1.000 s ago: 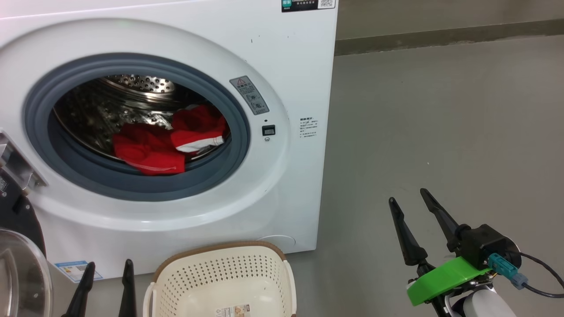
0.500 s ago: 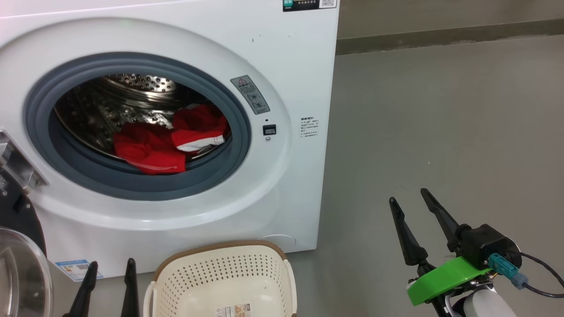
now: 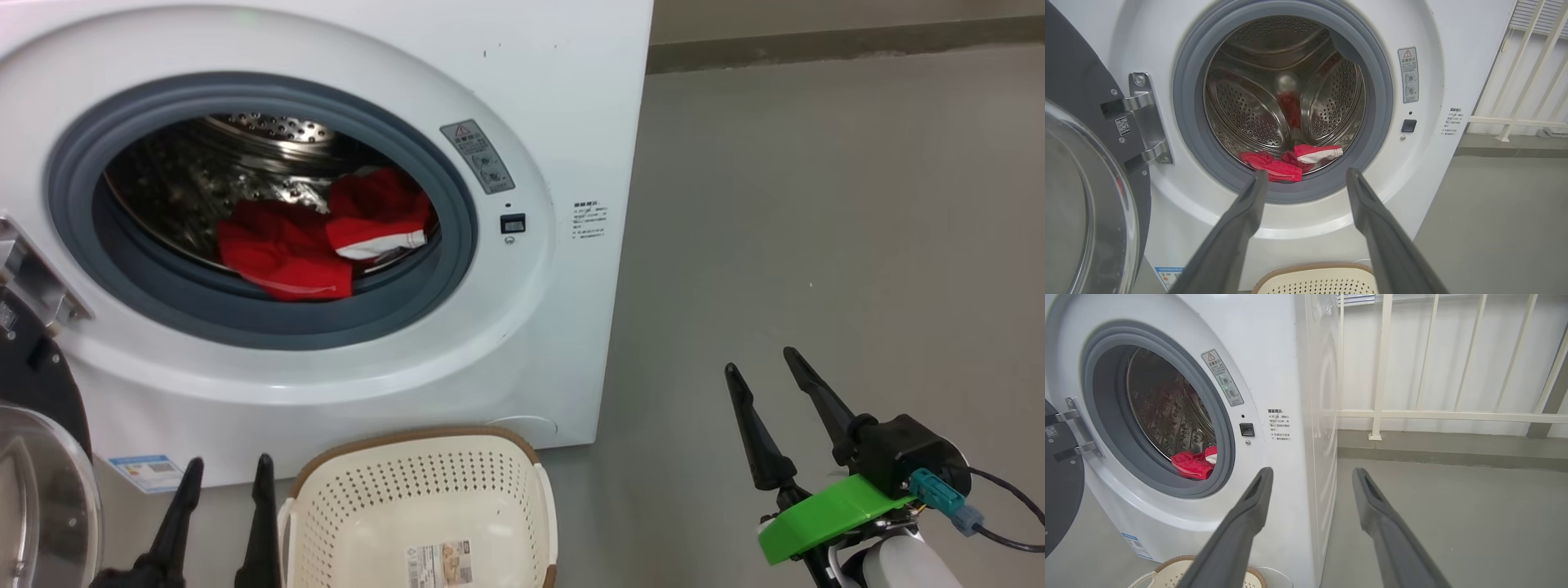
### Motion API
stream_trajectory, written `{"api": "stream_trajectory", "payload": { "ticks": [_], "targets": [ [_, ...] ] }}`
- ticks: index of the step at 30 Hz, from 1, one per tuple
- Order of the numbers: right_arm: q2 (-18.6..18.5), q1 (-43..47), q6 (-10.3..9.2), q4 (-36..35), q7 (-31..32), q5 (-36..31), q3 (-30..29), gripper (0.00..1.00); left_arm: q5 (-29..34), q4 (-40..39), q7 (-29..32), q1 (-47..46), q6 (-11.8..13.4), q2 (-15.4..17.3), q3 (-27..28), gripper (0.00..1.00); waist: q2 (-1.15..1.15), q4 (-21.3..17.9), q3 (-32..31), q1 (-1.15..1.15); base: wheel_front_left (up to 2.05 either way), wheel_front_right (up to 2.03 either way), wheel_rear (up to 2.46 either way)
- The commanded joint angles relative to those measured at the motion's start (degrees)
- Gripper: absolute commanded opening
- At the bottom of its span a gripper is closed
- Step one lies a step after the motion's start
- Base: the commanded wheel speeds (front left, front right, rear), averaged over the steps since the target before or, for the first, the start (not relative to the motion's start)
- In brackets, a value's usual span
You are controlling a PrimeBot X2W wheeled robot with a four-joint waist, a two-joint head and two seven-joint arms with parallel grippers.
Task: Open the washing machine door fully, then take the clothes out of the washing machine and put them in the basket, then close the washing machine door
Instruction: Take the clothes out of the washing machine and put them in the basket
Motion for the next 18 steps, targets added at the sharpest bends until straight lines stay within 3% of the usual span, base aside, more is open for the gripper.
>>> {"api": "stream_trajectory", "payload": {
  "ticks": [1,13,18],
  "targets": [
    [-0.3,-1.4,0.43,-1.8,-0.4,0.0,0.7,1.0,0.9,-0.8,-0.7,-3.9,0.5,0.3,1.1,1.0,0.0,0.9,1.6,0.0,0.0,0.0,0.0],
    [-2.2,-4.8,0.43,-3.2,-0.4,0.5,1.2,1.0,2.9,5.1,-0.7,-16.5,5.7,0.3,-1.5,1.0,0.0,2.9,9.5,0.0,0.0,0.0,0.0],
    [-2.8,-6.7,0.43,-3.8,-0.4,0.9,1.5,1.0,2.3,8.7,-0.7,-22.6,6.6,0.3,-2.6,1.0,0.0,2.9,13.3,0.0,0.0,0.0,0.0]
  ]
}}
